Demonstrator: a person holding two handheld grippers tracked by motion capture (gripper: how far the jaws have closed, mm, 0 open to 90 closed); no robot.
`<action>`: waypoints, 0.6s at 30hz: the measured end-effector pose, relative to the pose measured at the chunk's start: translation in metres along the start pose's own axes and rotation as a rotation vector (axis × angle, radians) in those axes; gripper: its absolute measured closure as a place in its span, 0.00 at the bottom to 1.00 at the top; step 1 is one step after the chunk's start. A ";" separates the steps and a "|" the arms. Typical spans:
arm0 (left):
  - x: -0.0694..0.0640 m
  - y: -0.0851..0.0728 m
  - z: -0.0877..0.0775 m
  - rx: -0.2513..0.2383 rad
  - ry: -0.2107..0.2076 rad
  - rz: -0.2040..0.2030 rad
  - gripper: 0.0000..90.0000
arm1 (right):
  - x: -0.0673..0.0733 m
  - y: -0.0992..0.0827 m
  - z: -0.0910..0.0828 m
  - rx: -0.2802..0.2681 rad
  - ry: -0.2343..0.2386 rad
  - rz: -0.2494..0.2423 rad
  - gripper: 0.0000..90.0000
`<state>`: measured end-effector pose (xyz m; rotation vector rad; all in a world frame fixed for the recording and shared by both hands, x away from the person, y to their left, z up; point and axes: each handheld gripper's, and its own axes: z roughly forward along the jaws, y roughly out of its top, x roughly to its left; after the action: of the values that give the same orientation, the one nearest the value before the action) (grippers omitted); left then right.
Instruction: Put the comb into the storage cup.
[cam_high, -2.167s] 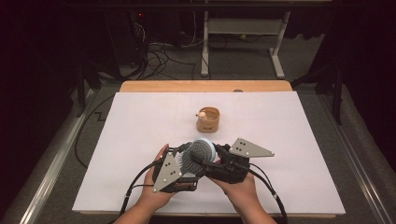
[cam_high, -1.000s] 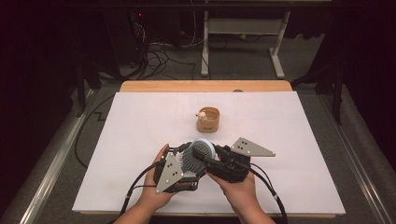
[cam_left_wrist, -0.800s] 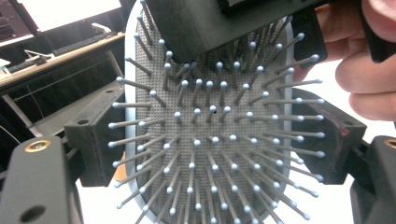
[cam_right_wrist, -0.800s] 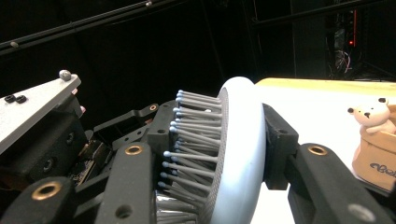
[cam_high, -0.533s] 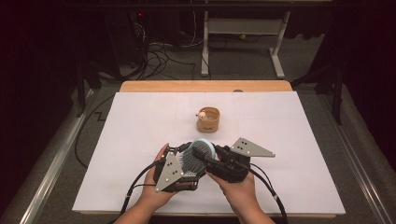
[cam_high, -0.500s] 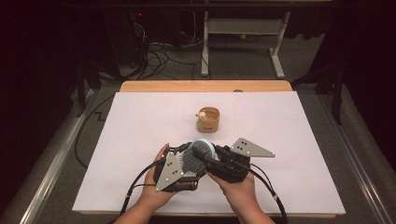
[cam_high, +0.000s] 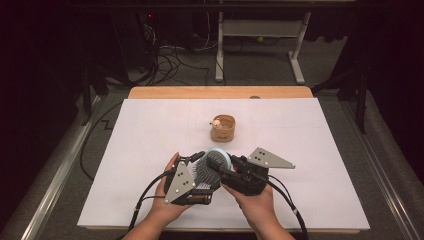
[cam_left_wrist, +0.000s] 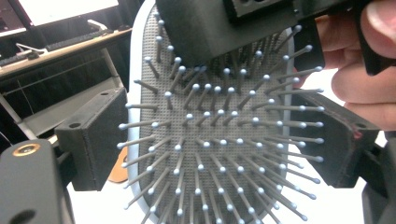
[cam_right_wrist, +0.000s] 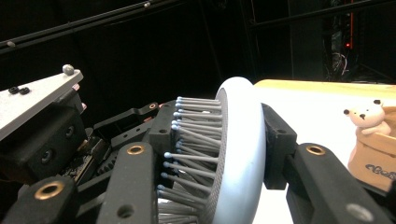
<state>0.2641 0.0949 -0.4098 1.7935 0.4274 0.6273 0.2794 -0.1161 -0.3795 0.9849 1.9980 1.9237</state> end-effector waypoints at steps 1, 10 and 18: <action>0.001 0.000 0.001 0.008 -0.016 -0.015 0.16 | 0.000 0.000 0.000 -0.001 -0.001 -0.001 0.65; 0.006 -0.001 0.003 0.004 -0.072 -0.075 0.05 | -0.004 0.002 -0.004 -0.016 -0.015 -0.003 0.65; 0.011 -0.002 0.002 -0.001 -0.094 -0.102 0.01 | -0.011 0.004 -0.009 -0.024 -0.038 -0.007 0.65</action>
<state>0.2744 0.1001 -0.4101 1.7805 0.4509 0.4699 0.2835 -0.1298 -0.3780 0.9997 1.9505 1.9060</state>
